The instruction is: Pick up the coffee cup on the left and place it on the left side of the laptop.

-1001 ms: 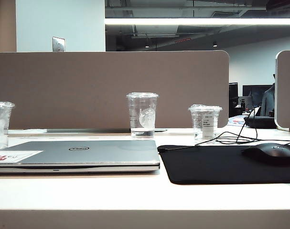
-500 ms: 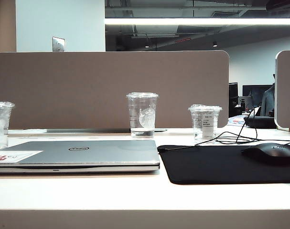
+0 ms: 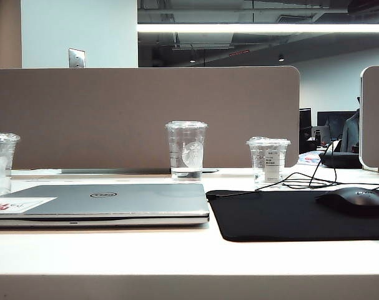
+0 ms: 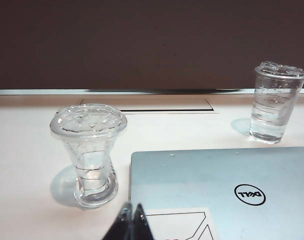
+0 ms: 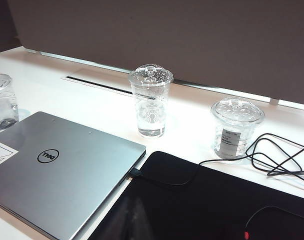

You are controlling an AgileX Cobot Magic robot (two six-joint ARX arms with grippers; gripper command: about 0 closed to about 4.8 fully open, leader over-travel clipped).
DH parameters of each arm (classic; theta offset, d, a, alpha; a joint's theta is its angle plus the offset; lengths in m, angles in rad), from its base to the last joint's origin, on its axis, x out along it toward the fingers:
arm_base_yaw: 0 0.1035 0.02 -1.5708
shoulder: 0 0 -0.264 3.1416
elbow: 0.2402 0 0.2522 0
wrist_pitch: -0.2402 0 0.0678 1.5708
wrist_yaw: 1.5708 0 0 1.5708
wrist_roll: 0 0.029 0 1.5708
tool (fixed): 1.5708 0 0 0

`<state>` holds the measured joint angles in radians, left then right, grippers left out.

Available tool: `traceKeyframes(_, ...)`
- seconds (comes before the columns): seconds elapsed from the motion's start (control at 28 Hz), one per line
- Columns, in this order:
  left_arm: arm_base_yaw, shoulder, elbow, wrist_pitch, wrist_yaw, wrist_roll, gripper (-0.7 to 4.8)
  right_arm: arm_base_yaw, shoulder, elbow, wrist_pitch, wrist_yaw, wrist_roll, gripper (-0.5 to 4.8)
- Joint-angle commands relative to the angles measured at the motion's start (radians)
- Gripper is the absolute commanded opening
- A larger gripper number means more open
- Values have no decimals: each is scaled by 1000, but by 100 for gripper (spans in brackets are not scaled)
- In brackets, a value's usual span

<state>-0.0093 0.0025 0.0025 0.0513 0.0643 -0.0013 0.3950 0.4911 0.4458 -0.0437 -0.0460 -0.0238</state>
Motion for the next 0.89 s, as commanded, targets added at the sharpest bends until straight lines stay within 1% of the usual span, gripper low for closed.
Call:
traceKeyframes(0.04,3,0,4,10,1,-6,-6,0,-3,6,18,2,-3,-1)
traceKeyframes(0.21,2,0,4,10,1,-6,-6,-17,-12,-13,23,17,-3,-1)
traceKeyframes(0.29,2,0,4,10,2,-6,-6,-60,-45,-44,27,48,-3,-1)
traceKeyframes(0.46,2,0,4,9,3,-6,-6,-188,-166,-157,70,48,-3,-1)
traceKeyframes(0.64,2,0,4,10,3,-6,-6,-308,-269,-240,71,55,-3,-1)
traceKeyframes(0.71,2,0,4,9,3,-6,-6,-356,-344,-286,71,69,-3,-1)
traceKeyframes(0.75,2,0,4,9,3,-6,-6,-367,-383,-310,71,98,-3,-1)
traceKeyframes(0.89,2,0,4,9,3,-6,-6,-365,-454,-354,71,139,-3,-1)
